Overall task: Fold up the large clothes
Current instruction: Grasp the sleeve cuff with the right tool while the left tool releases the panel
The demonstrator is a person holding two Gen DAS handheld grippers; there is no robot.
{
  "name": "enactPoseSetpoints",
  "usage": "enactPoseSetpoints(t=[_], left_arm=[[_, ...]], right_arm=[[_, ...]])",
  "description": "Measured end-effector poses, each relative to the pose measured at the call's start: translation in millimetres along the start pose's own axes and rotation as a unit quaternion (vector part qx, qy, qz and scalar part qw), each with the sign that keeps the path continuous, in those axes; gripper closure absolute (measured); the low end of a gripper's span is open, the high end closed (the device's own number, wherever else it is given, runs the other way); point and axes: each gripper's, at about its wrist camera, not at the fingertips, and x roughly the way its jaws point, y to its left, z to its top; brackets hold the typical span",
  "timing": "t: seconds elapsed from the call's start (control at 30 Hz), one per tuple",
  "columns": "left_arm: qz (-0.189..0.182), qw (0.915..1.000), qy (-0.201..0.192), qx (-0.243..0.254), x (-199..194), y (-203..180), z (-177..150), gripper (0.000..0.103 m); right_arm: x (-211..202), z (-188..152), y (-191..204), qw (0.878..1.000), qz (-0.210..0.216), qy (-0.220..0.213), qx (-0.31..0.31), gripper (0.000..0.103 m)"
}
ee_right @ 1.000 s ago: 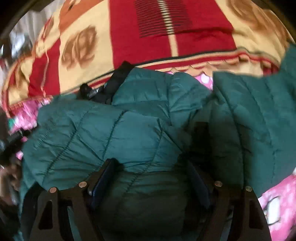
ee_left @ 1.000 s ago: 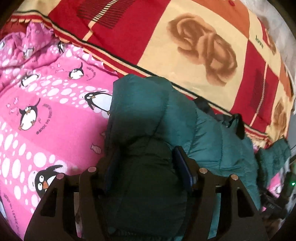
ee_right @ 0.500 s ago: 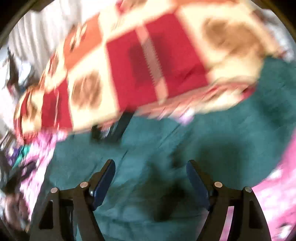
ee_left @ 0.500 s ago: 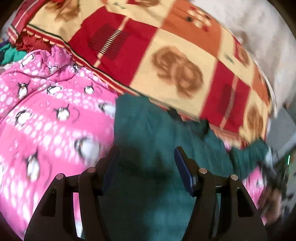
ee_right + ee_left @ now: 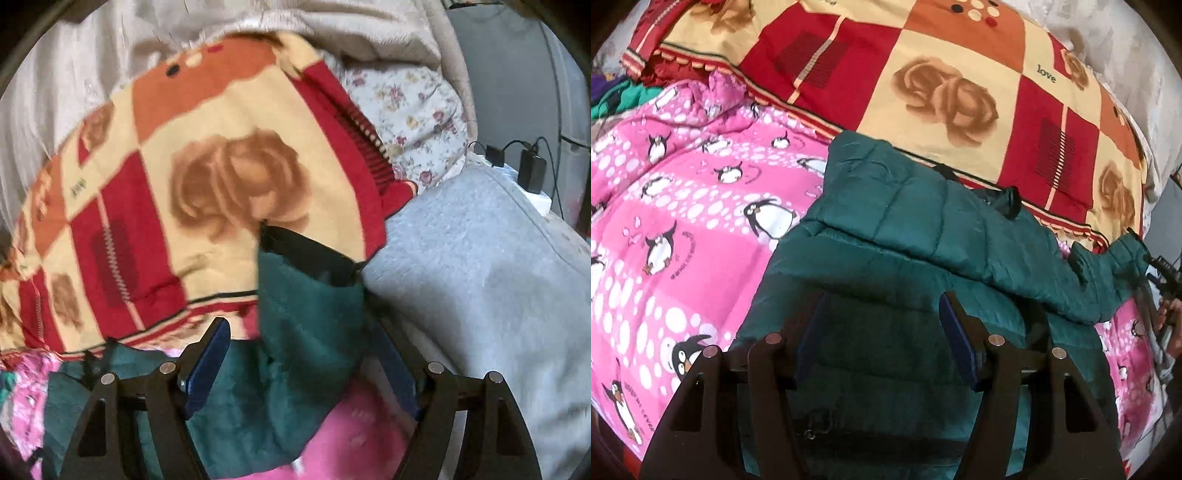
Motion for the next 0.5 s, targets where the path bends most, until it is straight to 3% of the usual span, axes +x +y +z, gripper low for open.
enactPoseSetpoints(t=[0.03,0.1,0.13,0.17,0.23,0.4,0.5], left_arm=[[0.000,1.0000,-0.001,-0.006,0.1,2.6,0.3,0.042],[-0.001,0.9998,-0.002,-0.019,0.3,7.6,0.9,0.042],[-0.001,0.9997,0.000,-0.024,0.9,9.3,1.2,0.042],[0.000,0.9996,0.001,-0.027,1.4,10.8,1.1,0.042],[0.000,0.9996,-0.001,-0.029,-0.3,11.0,1.2,0.042],[0.003,0.9995,-0.010,-0.029,-7.6,12.2,0.1,0.042],[-0.001,0.9994,-0.024,-0.023,-19.3,13.2,0.5,0.042]], right_arm=[[7.9,1.0,-0.3,1.000,0.003,0.004,0.002,0.026],[16.0,1.4,-3.0,1.000,0.008,0.005,0.003,0.036],[19.7,0.8,-1.6,1.000,0.019,0.010,-0.001,0.059],[20.1,0.6,0.5,1.000,0.018,0.014,-0.004,0.075],[11.8,-0.9,7.6,0.999,0.029,0.008,-0.020,0.087],[-40.6,0.0,24.3,0.999,0.020,-0.024,-0.033,0.089],[-102.1,7.4,27.5,0.997,0.011,-0.070,-0.019,0.090]])
